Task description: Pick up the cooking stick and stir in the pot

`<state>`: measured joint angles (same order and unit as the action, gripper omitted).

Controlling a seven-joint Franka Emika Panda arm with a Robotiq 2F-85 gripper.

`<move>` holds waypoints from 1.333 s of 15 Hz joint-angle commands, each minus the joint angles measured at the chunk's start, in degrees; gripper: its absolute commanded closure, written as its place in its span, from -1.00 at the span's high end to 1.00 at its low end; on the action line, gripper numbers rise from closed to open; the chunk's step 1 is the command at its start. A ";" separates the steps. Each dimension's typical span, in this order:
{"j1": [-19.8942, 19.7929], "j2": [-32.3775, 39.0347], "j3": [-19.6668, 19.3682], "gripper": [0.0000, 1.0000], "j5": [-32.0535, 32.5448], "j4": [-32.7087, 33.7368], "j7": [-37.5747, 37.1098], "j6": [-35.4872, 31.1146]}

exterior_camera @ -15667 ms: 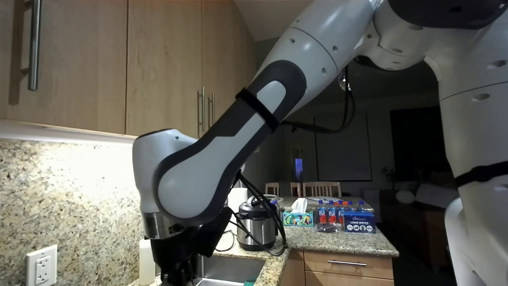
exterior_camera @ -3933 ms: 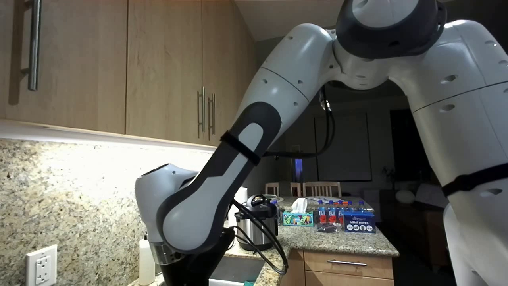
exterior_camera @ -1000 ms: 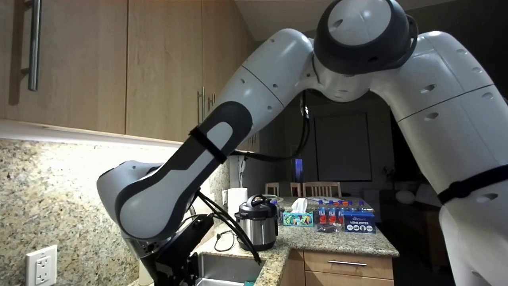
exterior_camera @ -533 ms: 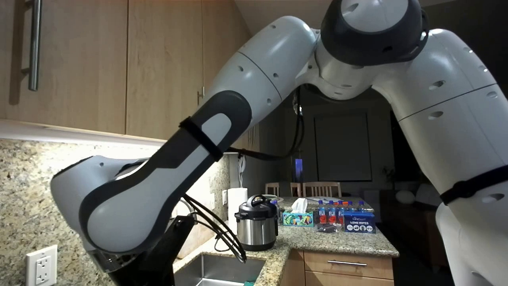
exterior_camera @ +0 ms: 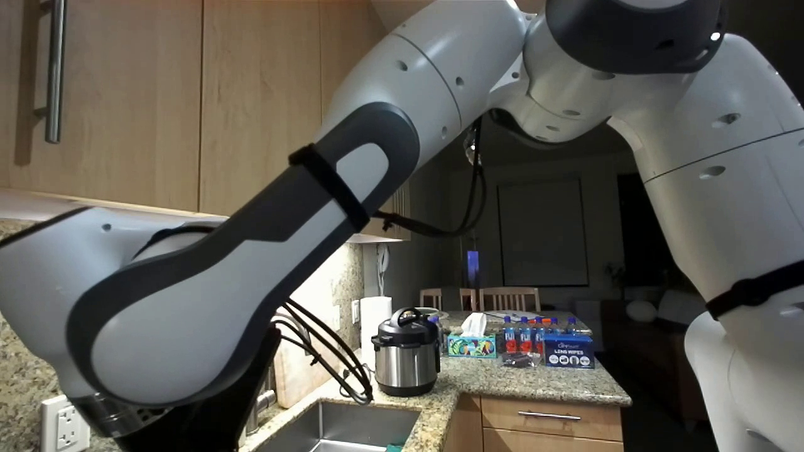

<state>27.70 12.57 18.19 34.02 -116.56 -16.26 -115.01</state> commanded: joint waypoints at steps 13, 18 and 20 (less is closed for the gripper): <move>-10.20 -9.35 -4.41 0.12 -9.80 -8.71 4.49 -12.57; -13.63 -16.01 -5.79 0.73 -17.90 -21.09 12.95 -22.62; -14.76 -19.05 -6.88 0.96 -18.16 -26.76 15.77 -28.13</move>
<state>14.88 0.37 12.19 18.40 -133.68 -6.14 -135.90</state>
